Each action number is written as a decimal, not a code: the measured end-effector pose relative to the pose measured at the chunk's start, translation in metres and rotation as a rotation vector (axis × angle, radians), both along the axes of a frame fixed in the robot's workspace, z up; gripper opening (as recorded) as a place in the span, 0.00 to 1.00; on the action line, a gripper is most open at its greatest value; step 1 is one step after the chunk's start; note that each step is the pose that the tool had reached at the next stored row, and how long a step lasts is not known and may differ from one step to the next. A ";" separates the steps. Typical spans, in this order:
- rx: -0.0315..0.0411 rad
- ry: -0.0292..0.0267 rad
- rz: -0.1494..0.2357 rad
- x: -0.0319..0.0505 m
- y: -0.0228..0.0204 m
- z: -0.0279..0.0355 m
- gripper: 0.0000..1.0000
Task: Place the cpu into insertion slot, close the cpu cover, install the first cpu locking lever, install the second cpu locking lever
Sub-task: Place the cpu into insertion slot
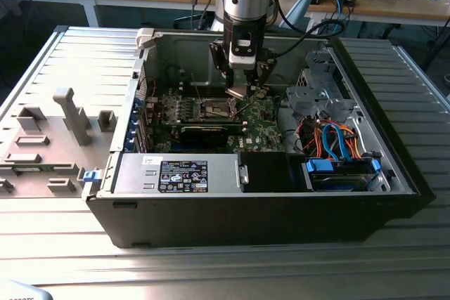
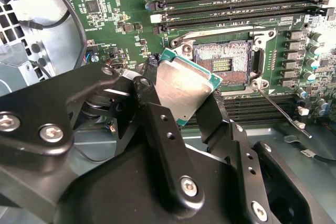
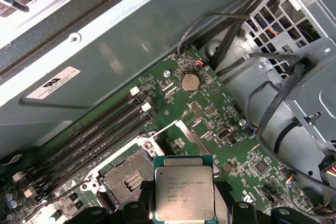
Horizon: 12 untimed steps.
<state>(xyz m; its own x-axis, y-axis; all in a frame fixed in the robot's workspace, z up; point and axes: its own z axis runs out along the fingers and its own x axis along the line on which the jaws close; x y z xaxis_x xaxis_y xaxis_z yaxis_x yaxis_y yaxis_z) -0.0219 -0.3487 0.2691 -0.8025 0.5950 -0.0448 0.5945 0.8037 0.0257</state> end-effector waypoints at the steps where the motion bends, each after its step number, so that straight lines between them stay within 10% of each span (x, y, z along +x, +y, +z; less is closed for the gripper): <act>1: 0.0000 0.0000 0.000 0.0000 0.0000 0.0000 0.54; 12: 0.0000 0.0000 -0.010 0.0000 0.0000 -0.0002 0.54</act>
